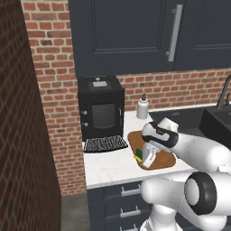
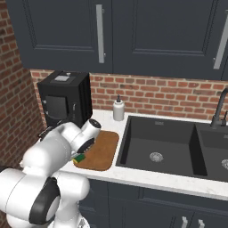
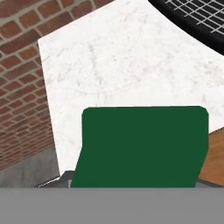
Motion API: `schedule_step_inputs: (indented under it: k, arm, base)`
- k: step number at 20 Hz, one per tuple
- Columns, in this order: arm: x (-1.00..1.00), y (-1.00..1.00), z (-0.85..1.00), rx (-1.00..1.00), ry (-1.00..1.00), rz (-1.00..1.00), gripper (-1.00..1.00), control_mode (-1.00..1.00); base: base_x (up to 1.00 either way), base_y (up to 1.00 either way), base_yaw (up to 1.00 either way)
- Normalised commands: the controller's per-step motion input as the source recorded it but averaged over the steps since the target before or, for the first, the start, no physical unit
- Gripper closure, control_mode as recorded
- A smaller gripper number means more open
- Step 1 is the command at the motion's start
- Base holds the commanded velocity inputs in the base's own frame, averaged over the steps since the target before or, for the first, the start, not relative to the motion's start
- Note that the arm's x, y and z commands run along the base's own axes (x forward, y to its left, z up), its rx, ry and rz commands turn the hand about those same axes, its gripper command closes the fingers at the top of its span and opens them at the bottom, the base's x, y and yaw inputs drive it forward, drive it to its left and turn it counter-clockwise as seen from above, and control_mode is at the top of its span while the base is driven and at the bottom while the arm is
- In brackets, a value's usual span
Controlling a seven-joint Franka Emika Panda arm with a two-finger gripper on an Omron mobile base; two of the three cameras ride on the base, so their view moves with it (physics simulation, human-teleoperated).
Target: Pick up the sponge from the counter and clean the cutting board by briefly scrubbing or pressing down on the cutting board. Once finished, release the sponge.
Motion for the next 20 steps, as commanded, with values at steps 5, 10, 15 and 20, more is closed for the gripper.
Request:
schedule_step_inputs:
  k: [5,10,15,20]
  arm:
    - [0.11,-0.2,-0.01,0.0,0.0,0.0,1.0,-1.0]
    - [0.13,-0.2,-0.14,0.0,0.0,0.0,1.0,-1.0]
    - [0.01,-0.17,-0.42,0.0,0.01,0.0,1.0,-1.0]
    - [0.0,-0.26,-0.49,0.0,0.01,0.01,1.0,-1.0]
  base:
    - [0.0,0.0,0.0]
    - [0.0,0.0,0.0]
    - [0.0,0.0,0.0]
    - [0.0,0.0,0.0]
